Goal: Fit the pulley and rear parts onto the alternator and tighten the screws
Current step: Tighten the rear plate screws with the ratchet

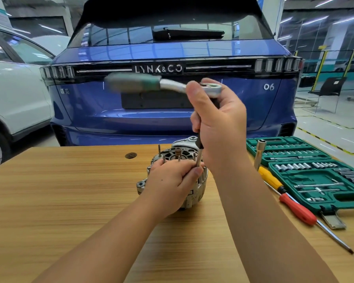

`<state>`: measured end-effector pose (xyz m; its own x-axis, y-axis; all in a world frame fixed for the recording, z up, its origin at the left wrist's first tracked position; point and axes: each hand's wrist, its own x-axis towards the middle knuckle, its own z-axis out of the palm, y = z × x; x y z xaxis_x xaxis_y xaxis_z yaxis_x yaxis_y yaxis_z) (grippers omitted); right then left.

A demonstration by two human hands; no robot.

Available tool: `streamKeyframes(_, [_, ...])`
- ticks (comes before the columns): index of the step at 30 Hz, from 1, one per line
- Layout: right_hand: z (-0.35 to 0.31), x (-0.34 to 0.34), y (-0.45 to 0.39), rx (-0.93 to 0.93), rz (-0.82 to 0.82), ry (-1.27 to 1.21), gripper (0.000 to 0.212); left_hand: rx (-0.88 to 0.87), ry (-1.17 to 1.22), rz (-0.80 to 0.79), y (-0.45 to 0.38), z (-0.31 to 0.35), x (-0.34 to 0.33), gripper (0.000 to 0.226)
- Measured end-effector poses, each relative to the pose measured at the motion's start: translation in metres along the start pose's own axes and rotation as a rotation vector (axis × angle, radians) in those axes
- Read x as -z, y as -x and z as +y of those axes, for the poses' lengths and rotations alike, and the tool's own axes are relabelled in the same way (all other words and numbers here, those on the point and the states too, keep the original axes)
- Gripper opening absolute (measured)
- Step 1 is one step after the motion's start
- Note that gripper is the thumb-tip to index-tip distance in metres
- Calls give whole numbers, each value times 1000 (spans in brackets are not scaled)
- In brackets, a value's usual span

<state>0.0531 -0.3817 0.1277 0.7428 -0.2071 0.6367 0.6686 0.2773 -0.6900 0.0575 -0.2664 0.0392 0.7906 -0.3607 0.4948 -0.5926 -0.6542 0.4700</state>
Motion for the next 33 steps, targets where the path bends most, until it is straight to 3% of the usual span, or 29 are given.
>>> streamKeyframes(2, [1,0,-3,-15,84,56,19,-5,-6,-4,-1,-1,0,31])
streamKeyframes(5, [-1,2,-1,-53,-44,-43,11,-8,-2,14,-3,-2,0,32])
streamKeyframes(10, [3,-8,6,156,-211,-51,40,-2,16,32,0,-2,-1,35])
streamKeyframes(19, [3,3,6,1,-333,-237,41,-15,-10,3,-1,-7,-4,41])
streamKeyframes(24, [1,-5,4,-39,-132,-96,47,-9,-4,18,-1,-5,-4,40])
streamKeyframes(27, [3,-4,-2,-24,54,9,21,-15,-47,17,-1,-1,-1,36])
streamKeyframes(30, [3,1,-5,-91,-25,-41,10,4,-43,3,-2,1,1,31])
streamKeyframes(33, [4,-1,-2,25,-154,-87,31,16,-25,8,-1,2,1,32])
